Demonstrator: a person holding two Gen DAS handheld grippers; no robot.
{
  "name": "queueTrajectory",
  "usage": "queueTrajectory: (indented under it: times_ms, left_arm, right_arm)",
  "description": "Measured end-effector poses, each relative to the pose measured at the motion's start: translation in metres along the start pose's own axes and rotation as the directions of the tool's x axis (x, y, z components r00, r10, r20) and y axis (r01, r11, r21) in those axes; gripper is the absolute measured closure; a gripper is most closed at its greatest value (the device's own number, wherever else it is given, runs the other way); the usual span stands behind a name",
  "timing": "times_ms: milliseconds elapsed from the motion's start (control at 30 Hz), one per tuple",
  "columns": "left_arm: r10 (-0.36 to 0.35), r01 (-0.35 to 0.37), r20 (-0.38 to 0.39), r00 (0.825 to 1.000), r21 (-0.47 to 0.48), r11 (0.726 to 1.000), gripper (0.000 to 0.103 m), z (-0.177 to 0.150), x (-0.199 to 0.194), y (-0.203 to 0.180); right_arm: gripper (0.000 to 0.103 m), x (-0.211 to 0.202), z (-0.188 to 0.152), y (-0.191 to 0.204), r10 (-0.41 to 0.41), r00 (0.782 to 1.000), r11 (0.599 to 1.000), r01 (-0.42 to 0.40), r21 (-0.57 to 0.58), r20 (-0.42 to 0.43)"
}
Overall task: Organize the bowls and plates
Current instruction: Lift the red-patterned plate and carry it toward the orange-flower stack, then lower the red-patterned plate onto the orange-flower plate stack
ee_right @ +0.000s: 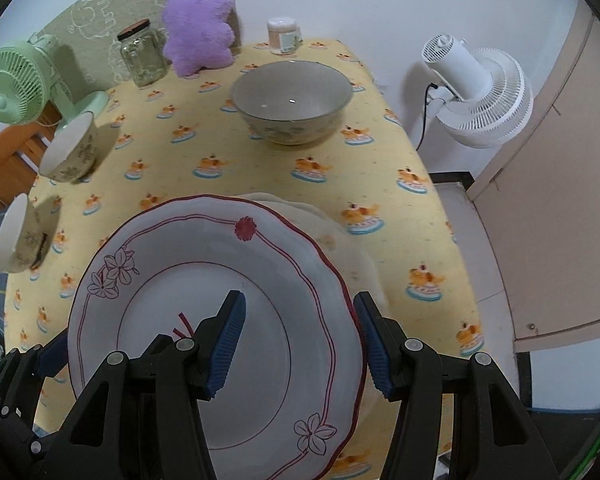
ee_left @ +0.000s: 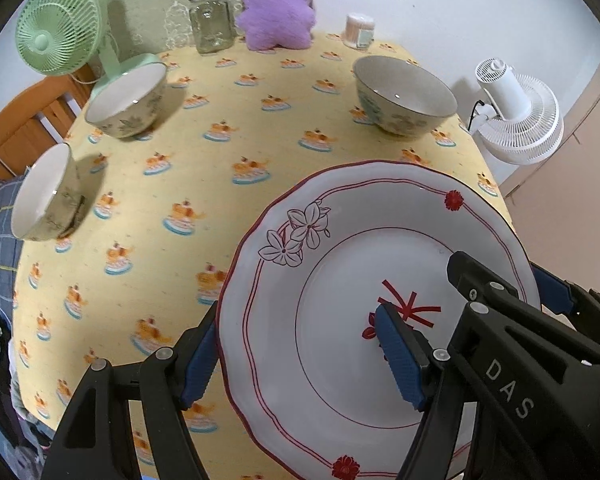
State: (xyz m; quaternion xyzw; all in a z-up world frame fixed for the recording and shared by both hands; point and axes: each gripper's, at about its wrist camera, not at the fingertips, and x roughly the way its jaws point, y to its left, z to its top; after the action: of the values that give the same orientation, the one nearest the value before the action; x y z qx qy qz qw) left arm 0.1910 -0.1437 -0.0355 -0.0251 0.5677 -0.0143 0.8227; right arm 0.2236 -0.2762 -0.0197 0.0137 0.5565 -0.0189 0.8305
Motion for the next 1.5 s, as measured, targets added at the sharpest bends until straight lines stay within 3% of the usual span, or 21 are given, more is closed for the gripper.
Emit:
queueTrajectory:
  times_ms: [500, 1233, 1333, 1433, 1500]
  left_arm:
    - [-0.003, -0.001, -0.066, 0.998, -0.067, 0.998, 0.028, -0.004, 0.029, -0.028]
    - [0.007, -0.011, -0.087, 0.996, -0.046, 0.999, 0.026, -0.001, 0.037, -0.032]
    - [0.038, -0.040, -0.082, 0.996, -0.024, 0.999, 0.028, 0.000, 0.035, -0.034]
    - [0.053, -0.055, -0.078, 0.996, -0.021, 0.998, 0.028, 0.000, 0.036, -0.035]
    - [0.060, -0.062, -0.078, 0.995, -0.024, 0.998, 0.028, 0.000, 0.036, -0.035]
  right_arm:
    - [0.043, 0.028, 0.004, -0.032, 0.007, 0.999, 0.999, -0.009, -0.044, -0.054]
    - [0.044, 0.030, 0.003, -0.050, 0.018, 0.997, 1.000, -0.019, -0.014, -0.069]
    - [0.062, 0.026, 0.002, -0.054, 0.016, 0.998, 0.999, -0.018, -0.028, -0.060]
    - [0.073, 0.027, 0.002, -0.051, 0.033, 0.997, 0.997, -0.037, -0.061, -0.070]
    - [0.073, 0.026, 0.002, -0.049, 0.031, 0.997, 0.996, -0.036, -0.078, -0.069]
